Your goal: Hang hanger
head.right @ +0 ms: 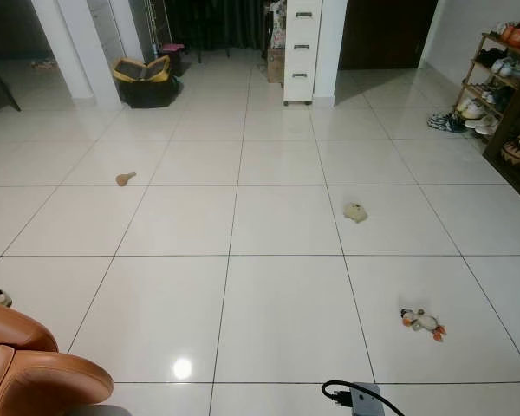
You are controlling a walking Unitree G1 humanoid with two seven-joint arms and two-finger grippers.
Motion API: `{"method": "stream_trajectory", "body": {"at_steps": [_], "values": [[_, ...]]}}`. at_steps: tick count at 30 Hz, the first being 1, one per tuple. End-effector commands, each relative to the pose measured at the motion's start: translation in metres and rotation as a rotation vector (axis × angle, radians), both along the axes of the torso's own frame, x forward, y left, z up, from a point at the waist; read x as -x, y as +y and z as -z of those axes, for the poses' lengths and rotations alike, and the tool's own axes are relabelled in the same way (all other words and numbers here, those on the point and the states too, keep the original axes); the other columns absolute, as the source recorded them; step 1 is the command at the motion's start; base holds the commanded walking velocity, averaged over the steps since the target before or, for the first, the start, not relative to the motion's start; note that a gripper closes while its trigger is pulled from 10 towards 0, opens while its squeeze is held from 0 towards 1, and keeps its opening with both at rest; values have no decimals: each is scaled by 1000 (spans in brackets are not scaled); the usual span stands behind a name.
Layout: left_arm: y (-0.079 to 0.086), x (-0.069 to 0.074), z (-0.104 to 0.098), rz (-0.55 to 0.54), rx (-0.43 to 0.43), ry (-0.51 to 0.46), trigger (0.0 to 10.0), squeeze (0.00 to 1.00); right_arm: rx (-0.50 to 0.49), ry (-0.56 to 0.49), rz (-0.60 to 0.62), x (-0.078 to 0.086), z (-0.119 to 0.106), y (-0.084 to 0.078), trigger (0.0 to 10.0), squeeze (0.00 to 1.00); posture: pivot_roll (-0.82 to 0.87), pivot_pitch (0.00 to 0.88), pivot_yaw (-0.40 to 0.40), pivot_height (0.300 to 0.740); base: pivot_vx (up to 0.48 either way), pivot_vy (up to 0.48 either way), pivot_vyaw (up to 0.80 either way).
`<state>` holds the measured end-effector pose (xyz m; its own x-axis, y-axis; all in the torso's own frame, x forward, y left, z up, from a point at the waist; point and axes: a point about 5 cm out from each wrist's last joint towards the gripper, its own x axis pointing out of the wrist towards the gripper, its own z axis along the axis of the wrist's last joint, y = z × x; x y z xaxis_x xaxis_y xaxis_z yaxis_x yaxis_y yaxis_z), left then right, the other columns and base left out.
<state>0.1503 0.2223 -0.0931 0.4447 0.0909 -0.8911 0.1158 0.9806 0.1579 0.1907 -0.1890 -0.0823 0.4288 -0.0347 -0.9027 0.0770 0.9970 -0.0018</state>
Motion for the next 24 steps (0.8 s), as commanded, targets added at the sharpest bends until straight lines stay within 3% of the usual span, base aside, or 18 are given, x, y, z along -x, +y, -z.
{"method": "stream_trajectory", "body": {"at_steps": [1,20,23,24], "values": [[16,-19,-13,-264,47,-168,10000,0,-163,-105,43,5,3,13,10000,0,105,0,-27,740,0,0,0],[17,-18,-13,-268,44,-168,10000,0,-164,-105,43,5,3,13,10000,0,110,0,-28,740,0,0,0],[29,-26,-22,-310,-71,-286,10000,0,-201,-111,45,3,2,18,10000,0,142,0,-29,740,0,0,0],[29,-27,-23,-311,-73,-294,10000,0,-201,-111,45,3,2,18,10000,0,142,0,-29,740,0,0,0]]}}
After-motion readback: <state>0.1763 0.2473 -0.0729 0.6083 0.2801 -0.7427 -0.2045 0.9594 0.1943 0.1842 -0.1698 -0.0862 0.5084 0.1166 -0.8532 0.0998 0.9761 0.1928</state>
